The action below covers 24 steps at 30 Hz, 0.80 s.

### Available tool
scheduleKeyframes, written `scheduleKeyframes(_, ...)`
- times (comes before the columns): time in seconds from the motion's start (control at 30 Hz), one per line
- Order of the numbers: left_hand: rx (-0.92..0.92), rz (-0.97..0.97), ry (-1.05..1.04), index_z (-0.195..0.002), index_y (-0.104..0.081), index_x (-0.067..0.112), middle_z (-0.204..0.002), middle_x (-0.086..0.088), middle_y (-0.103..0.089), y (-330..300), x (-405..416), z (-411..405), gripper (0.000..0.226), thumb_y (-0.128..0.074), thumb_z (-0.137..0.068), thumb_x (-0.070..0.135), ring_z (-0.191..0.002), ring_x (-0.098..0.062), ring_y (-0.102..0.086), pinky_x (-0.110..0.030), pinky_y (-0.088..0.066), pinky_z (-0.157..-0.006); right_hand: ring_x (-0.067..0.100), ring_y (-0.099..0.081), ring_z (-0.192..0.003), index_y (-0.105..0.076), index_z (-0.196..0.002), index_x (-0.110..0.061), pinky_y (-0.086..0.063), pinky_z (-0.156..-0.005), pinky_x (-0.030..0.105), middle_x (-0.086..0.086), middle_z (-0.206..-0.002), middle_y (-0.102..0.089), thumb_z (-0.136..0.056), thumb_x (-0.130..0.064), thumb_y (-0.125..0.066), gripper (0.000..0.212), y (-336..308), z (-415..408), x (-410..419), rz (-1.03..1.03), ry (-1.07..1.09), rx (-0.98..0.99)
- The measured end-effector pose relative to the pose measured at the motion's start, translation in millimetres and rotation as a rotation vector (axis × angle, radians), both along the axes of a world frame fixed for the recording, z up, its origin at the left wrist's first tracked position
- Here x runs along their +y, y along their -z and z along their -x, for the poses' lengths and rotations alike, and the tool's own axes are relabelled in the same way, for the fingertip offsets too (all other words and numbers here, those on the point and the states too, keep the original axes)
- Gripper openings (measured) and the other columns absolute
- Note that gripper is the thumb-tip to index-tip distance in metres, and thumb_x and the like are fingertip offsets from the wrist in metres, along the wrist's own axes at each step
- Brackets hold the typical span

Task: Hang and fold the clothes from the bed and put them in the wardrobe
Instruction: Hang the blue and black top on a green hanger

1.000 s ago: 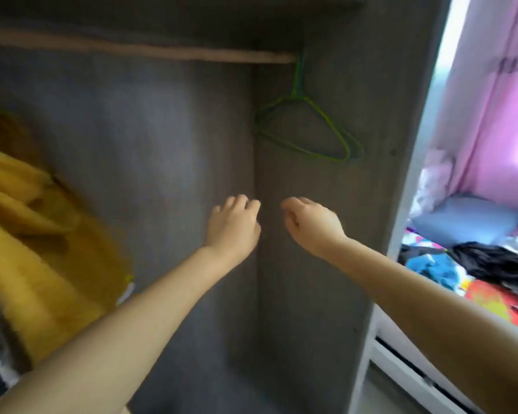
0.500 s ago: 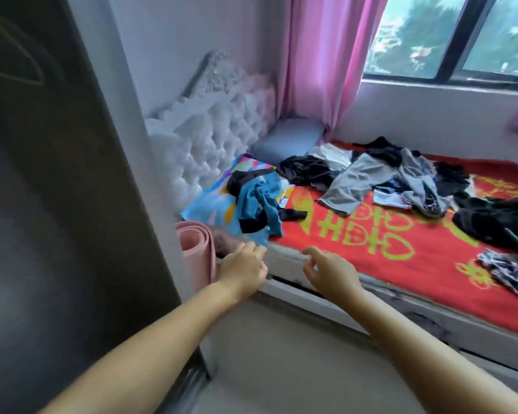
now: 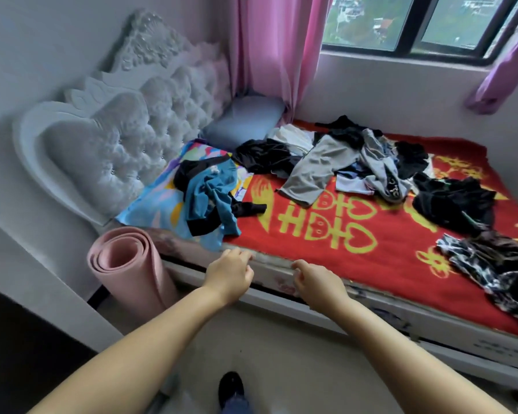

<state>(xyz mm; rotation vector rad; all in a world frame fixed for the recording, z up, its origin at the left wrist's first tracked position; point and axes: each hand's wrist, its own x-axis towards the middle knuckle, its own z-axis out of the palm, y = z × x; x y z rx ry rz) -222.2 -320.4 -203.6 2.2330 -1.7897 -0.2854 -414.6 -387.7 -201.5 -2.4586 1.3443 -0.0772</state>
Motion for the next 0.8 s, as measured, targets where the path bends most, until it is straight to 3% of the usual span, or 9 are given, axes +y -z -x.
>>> scheduleKeyframes(0.13,-0.001,-0.059,-0.065,-0.126,-0.053,0.018,-0.123,-0.002,-0.053,15,-43,-54,0.033,-0.041,-0.095,0.022,-0.119,-0.018,-0.044,-0.033,-0.042,-0.085,0.023,-0.062,-0.098,-0.048,-0.132,-0.021,-0.05,-0.078,0.035,0.001,-0.113,-0.066,-0.101,-0.03,-0.035,0.035,8,-51,-54,-0.022,-0.04,0.0)
scheduleKeyframes(0.27,0.05,-0.142,-0.111,-0.124,-0.056,0.016,-0.124,-0.005,-0.054,13,-99,-113,0.033,-0.04,-0.096,0.023,-0.115,-0.023,-0.05,-0.034,-0.044,-0.086,0.021,-0.062,-0.09,-0.048,-0.132,-0.019,-0.046,-0.065,0.031,0.0,-0.107,-0.066,-0.101,-0.028,-0.034,0.035,8,-102,-116,-0.03,-0.057,0.009)
scheduleKeyframes(0.5,0.125,-0.193,-0.173,-0.122,-0.058,0.018,-0.122,-0.002,-0.055,24,-183,-182,0.032,-0.039,-0.096,0.022,-0.105,-0.022,-0.055,-0.034,-0.047,-0.081,0.024,-0.062,-0.09,-0.052,-0.127,-0.02,-0.042,-0.058,0.031,0.002,-0.104,-0.067,-0.101,-0.03,-0.034,0.032,14,-173,-207,-0.077,-0.081,0.051)
scheduleKeyframes(0.63,0.15,-0.219,-0.215,-0.12,-0.059,0.016,-0.119,-0.002,-0.056,40,-221,-217,0.031,-0.039,-0.096,0.021,-0.103,-0.021,-0.055,-0.032,-0.046,-0.08,0.025,-0.063,-0.093,-0.054,-0.125,-0.022,-0.052,-0.073,0.034,0.002,-0.107,-0.068,-0.1,-0.032,-0.034,0.033,31,-211,-256,-0.129,-0.115,0.097)
scheduleKeyframes(0.8,0.144,-0.25,-0.324,-0.111,-0.061,0.017,-0.116,-0.003,-0.058,53,-287,-279,0.028,-0.04,-0.093,0.019,-0.099,-0.021,-0.054,-0.033,-0.047,-0.083,0.024,-0.064,-0.085,-0.053,-0.126,-0.022,-0.041,-0.059,0.03,0.002,-0.101,-0.068,-0.101,-0.027,-0.033,0.033,42,-268,-340,-0.129,-0.192,0.104)
